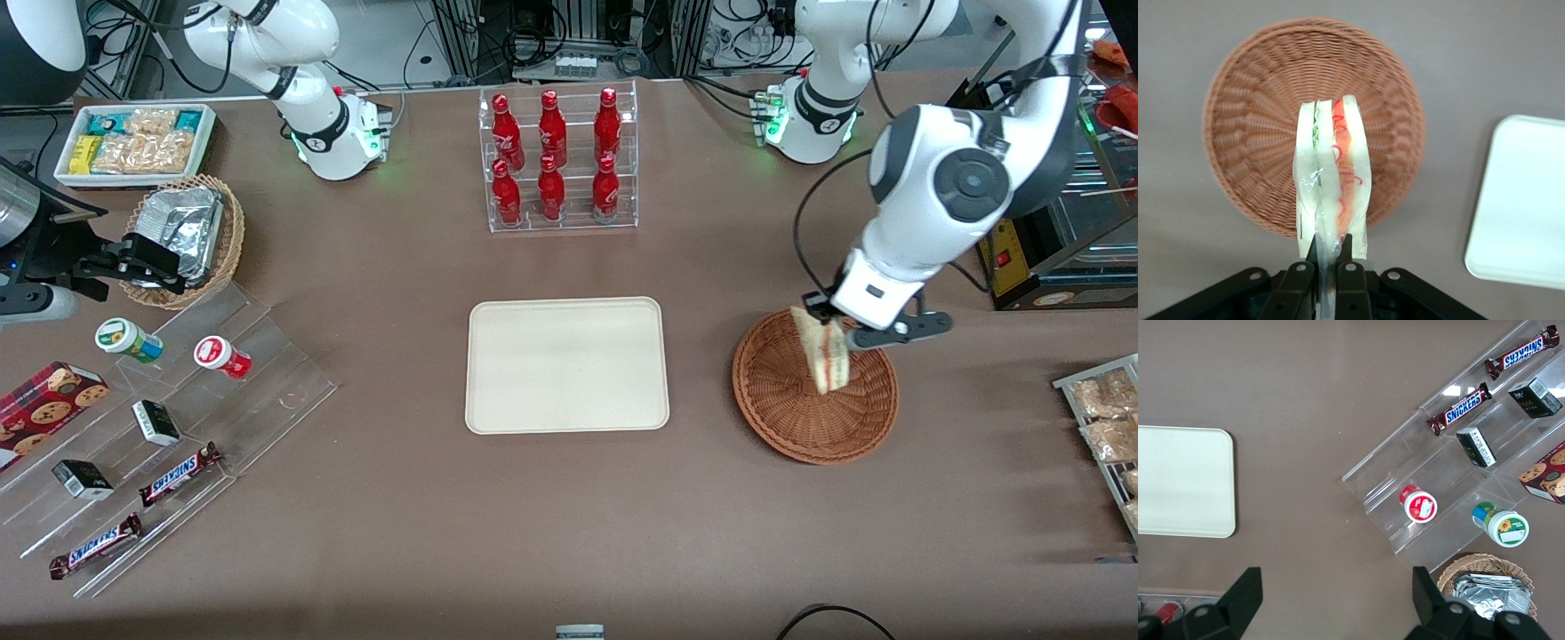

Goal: Place sandwich from basket to tray
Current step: 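Lift the held sandwich up out of the basket, then carry the sandwich with the left gripper over the white tray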

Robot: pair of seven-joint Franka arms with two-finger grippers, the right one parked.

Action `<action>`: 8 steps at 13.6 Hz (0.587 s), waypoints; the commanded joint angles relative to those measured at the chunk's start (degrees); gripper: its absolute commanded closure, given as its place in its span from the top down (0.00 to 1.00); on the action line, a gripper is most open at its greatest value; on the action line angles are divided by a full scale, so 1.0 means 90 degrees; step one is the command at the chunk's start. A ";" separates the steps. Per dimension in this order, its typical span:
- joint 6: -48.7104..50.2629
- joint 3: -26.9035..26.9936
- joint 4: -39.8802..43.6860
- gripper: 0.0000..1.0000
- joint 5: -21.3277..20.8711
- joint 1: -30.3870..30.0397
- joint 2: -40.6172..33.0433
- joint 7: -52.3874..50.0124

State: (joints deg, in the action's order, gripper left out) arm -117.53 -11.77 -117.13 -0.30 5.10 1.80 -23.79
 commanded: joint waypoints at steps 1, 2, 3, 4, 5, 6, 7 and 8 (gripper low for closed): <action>0.0081 -0.0507 0.0201 0.00 -0.0093 -0.0049 0.0200 0.0124; 0.0071 -0.0712 0.0279 0.00 -0.0093 -0.0049 0.0297 0.0076; 0.0080 -0.0946 0.0405 0.00 -0.0074 -0.0049 0.0414 -0.0022; 0.0080 -0.1161 0.0542 0.00 -0.0093 -0.0049 0.0618 -0.0235; 0.0080 -0.1356 0.0688 0.00 -0.0093 -0.0049 0.0794 -0.0305; 0.0080 -0.1552 0.0825 0.00 -0.0103 -0.0049 0.0970 -0.0315; 0.0061 -0.1689 0.0914 0.00 -0.0103 -0.0049 0.1126 -0.0325; 0.0051 -0.1826 0.1060 0.00 -0.0103 -0.0049 0.1283 -0.0335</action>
State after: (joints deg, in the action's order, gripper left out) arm -117.65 -25.87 -111.84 -0.30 5.20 9.36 -25.79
